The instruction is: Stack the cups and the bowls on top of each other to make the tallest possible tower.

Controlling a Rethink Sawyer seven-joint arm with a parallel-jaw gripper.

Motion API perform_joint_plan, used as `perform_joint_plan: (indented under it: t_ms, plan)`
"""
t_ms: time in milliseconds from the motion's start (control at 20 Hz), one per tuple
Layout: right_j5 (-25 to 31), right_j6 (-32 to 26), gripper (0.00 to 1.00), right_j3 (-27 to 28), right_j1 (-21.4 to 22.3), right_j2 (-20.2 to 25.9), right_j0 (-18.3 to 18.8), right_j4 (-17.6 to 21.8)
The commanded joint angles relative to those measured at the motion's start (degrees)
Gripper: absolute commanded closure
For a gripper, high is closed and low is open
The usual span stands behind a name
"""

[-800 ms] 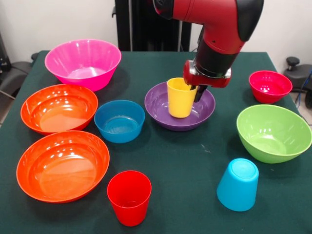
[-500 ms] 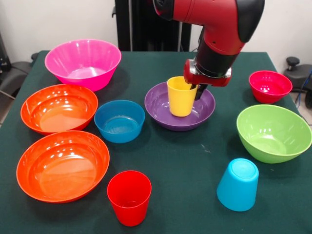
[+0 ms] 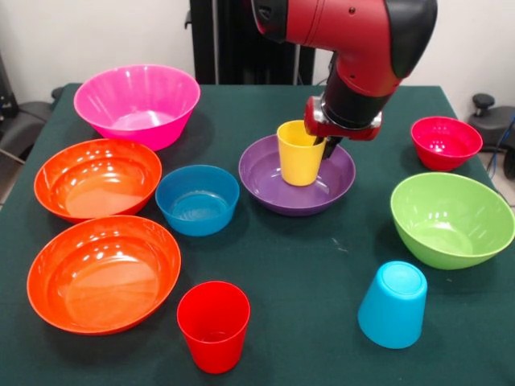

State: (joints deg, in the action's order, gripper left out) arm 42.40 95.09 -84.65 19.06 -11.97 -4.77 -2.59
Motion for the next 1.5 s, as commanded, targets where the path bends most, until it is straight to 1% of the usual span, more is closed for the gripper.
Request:
perform_joint_plan:
  t_ms: [50, 550, 1050, 1100, 1300, 1500]
  plan:
    - [2.9, 8.7, 1.00, 3.5, -1.4, 4.7, -0.5, -1.3]
    - [1.1, 8.3, 1.00, 2.8, -0.8, 4.8, -0.5, -1.0]
    - [0.5, 8.2, 1.00, 2.9, -1.0, 4.8, -0.6, -0.8]
    - [0.4, 8.1, 0.00, 3.0, -1.1, 4.7, -0.8, -0.7]
    - [0.3, 8.0, 0.00, 3.0, -1.0, 5.0, -0.5, -0.9]
    - [1.6, 8.0, 0.00, 2.5, -0.3, 4.7, -0.8, -0.7]
